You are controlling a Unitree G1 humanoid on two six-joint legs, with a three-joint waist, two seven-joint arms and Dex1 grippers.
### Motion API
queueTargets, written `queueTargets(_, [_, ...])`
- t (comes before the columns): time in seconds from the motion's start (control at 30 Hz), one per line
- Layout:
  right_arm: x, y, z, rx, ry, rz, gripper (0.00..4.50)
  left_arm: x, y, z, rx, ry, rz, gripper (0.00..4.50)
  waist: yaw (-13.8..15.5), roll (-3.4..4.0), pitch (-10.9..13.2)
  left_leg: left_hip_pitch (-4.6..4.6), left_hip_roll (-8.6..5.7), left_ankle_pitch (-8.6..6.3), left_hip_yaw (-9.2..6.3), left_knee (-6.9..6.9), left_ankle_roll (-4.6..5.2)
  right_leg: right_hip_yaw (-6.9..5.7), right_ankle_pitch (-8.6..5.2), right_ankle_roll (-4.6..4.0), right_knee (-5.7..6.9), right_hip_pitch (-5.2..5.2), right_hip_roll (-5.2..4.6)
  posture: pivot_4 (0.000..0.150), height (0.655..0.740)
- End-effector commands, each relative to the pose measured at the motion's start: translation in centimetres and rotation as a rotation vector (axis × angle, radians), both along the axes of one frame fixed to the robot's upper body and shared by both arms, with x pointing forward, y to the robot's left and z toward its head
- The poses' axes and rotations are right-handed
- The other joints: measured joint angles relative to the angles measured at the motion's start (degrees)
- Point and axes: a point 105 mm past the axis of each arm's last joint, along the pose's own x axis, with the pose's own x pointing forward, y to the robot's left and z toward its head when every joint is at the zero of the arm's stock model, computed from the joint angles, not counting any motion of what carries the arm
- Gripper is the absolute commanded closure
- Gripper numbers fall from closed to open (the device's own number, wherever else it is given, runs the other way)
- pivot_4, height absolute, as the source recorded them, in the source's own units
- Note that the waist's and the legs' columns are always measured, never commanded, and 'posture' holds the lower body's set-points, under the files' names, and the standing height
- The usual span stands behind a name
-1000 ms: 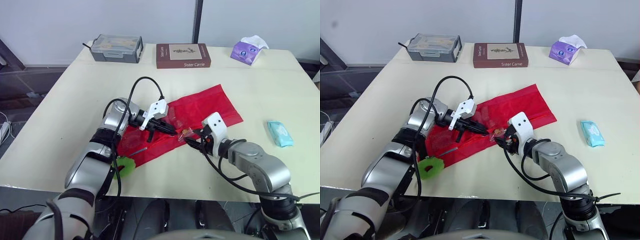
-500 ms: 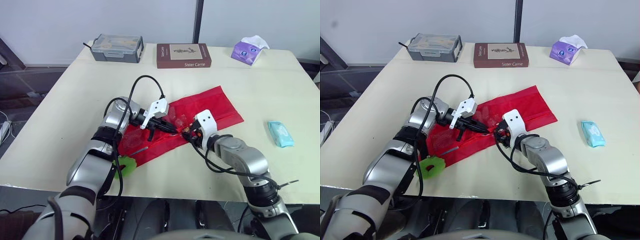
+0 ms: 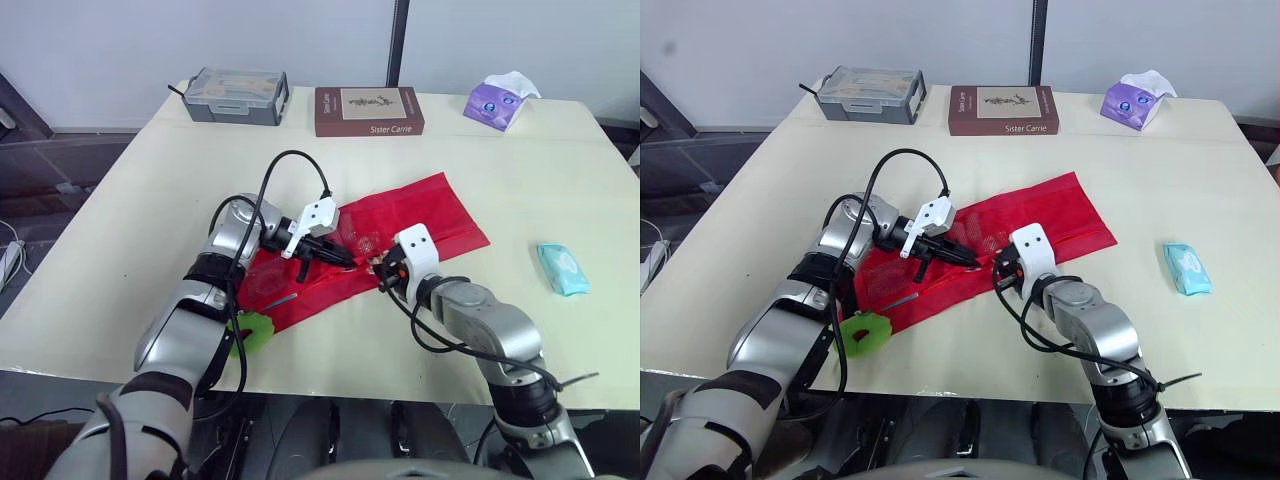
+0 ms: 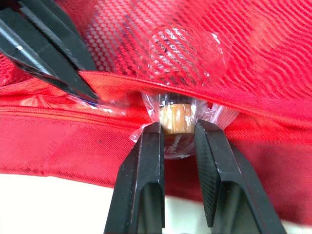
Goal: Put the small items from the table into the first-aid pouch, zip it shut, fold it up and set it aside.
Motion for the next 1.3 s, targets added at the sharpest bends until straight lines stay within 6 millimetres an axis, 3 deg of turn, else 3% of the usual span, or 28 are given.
queueTargets(0.03, [-0.1,-0.7,1.5,0.043,-0.018,-0.082,4.15,-0.1,-0.1,1.1,-0.017,-0.028,-0.045,4.5,0.0,0.0,0.0,0.0,0.0,0.0,0.0,0.0,0.0,0.0,0.0,0.0,0.0,0.0,0.0,0.15,0.74])
queueTargets(0.4, [4.7,2.9,1.7,0.022,-0.051,-0.087,4.15,-0.5,-0.7,0.8,0.001,-0.046,-0.096,4.5,-0.5,0.0,0.0,0.03,-0.01,0.01,0.01,-0.02,-0.01,0.0,0.0,0.0,0.02,0.0,0.01,0.15,0.74])
queueTargets(0.53, [5.1,3.2,0.9,-0.014,-0.074,-0.039,4.15,-0.3,-0.5,0.6,0.011,-0.064,-0.084,4.5,-0.6,0.0,0.0,0.04,-0.02,0.01,0.01,-0.02,-0.01,0.01,0.0,0.0,0.01,0.0,0.01,0.15,0.74])
queueTargets(0.63, [4.8,2.2,1.0,-0.005,-0.102,-0.039,2.69,-0.2,-0.2,0.5,0.026,-0.086,-0.078,4.5,-0.7,0.0,0.0,0.06,-0.01,0.01,0.01,-0.02,-0.01,0.01,0.0,0.0,0.04,0.0,0.01,0.15,0.74])
queueTargets(0.7, [3.7,1.6,1.8,0.005,-0.145,0.017,1.88,0.0,0.0,0.5,0.03,-0.093,-0.072,4.5,-0.4,0.01,0.0,0.06,0.0,0.01,0.01,-0.02,-0.01,0.01,0.0,0.0,0.04,0.0,0.02,0.15,0.74])
queueTargets(0.8, [0.1,0.6,3.2,0.021,-0.207,0.172,0.67,0.2,0.7,0.5,0.058,-0.127,-0.083,4.5,0.5,0.01,0.0,0.0,-0.04,0.0,0.0,0.01,0.0,0.0,0.0,0.01,-0.03,0.02,-0.04,0.15,0.74])
queueTargets(0.87, [-1.9,-0.4,3.5,-0.006,-0.226,0.237,0.67,0.3,1.2,0.4,0.083,-0.152,-0.094,4.5,0.6,0.0,0.0,-0.03,-0.04,-0.01,0.01,0.01,0.02,0.0,0.0,0.02,-0.14,0.03,-0.04,0.15,0.74])
queueTargets(1.0, [-6.6,-3.2,6.6,0.11,-0.401,0.337,0.67,1.3,3.1,0.6,0.172,-0.283,-0.09,4.5,0.6,-0.03,0.0,0.01,0.02,-0.01,-0.05,-0.02,0.02,-0.06,-0.02,0.02,-0.13,0.06,0.03,0.15,0.74])
queueTargets(1.1, [-7.5,-5.7,7.2,0.092,-0.405,0.309,0.67,2.2,3.9,1.2,0.188,-0.352,-0.054,4.5,0.4,-0.04,0.0,0.09,0.19,-0.01,-0.01,0.0,0.02,-0.02,-0.01,0.02,-0.14,0.15,0.2,0.15,0.74])
queueTargets(1.2, [-9.6,-9.7,9.5,-0.001,-0.488,0.285,0.04,3.3,4.6,2.1,0.226,-0.471,-0.018,4.5,1.0,-0.06,0.0,0.07,0.24,-0.02,-0.01,0.03,0.02,-0.06,-0.01,0.02,-0.13,0.16,0.2,0.15,0.74])
queueTargets(1.3, [-11.1,-11.6,10.6,-0.056,-0.491,0.312,0.04,3.9,5.2,2.4,0.271,-0.531,0.001,4.5,1.1,-0.13,0.0,0.03,0.25,-0.02,0.0,0.03,0.02,-0.09,0.0,0.02,-0.18,0.18,0.19,0.15,0.74])
